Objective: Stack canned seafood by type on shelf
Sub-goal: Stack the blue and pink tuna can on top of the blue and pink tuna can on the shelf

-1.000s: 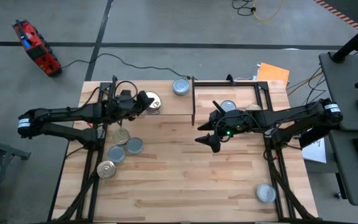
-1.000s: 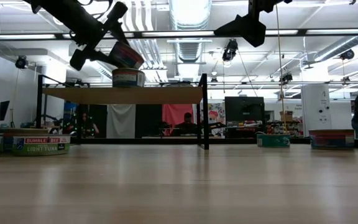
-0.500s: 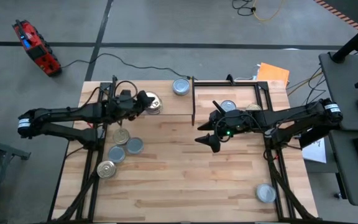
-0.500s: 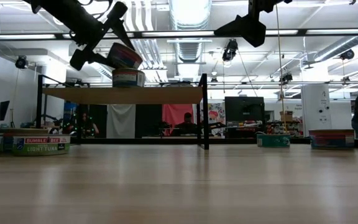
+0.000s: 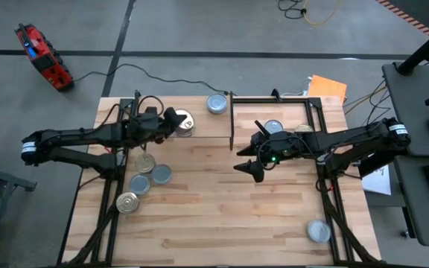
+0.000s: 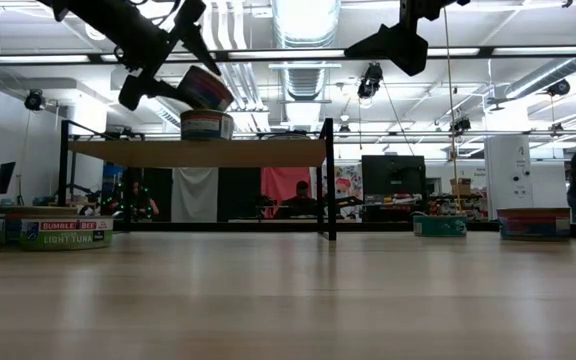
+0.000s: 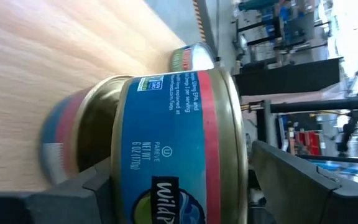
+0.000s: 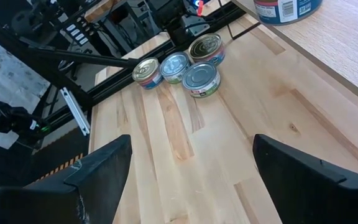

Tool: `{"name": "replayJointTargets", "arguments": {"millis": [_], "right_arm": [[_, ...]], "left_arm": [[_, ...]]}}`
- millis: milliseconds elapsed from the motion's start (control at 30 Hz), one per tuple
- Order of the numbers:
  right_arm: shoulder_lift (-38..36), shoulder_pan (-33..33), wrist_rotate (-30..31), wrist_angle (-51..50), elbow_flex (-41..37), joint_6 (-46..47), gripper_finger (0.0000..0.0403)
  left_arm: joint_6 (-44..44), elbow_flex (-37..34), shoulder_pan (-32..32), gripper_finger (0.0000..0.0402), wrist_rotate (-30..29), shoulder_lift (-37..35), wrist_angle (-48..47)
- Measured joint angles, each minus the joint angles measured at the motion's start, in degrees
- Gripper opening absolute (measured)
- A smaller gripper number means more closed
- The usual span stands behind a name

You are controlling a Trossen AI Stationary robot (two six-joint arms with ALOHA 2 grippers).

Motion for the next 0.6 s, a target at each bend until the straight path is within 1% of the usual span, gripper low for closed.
{"name": "replayJointTargets", "arguments": {"millis": [267, 600], "right_arm": [[0.0, 0.0, -0.01, -0.13, 0.0, 0.0, 0.0329], [0.01, -0.01, -0.09, -1.06, 0.0, 0.49, 0.0331]], "left_arm": [[-0.03, 0.0, 0.0, 0.0279, -0.44, 0.15, -2.04], [0.3, 0.0, 0.02, 0.0279, -1.88, 0.15, -0.84]]}}
